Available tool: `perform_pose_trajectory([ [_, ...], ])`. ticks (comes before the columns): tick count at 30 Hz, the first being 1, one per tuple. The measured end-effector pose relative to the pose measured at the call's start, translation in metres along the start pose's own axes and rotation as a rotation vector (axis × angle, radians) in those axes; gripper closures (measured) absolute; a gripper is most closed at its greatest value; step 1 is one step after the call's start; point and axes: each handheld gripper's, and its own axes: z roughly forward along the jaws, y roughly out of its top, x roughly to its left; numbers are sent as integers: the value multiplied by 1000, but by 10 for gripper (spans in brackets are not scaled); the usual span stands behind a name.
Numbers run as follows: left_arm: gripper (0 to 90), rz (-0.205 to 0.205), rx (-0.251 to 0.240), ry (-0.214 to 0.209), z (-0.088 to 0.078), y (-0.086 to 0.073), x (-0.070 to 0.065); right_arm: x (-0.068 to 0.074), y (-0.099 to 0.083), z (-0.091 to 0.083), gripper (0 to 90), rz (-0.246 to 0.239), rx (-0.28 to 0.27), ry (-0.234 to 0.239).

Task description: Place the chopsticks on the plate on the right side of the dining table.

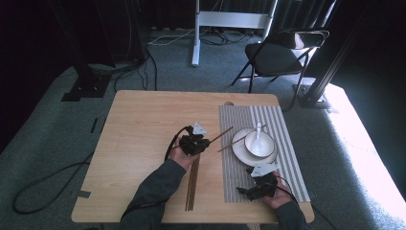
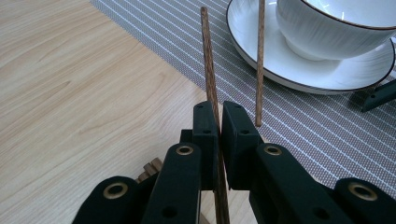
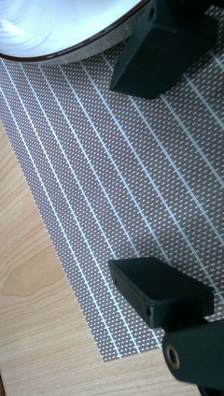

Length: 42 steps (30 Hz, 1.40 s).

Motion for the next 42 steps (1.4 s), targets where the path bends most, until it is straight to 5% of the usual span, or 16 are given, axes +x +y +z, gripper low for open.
perform_pose_trajectory([
  [42,851,42,-31,-60,26,28,-11,0,0,0,124,0,0,0],
])
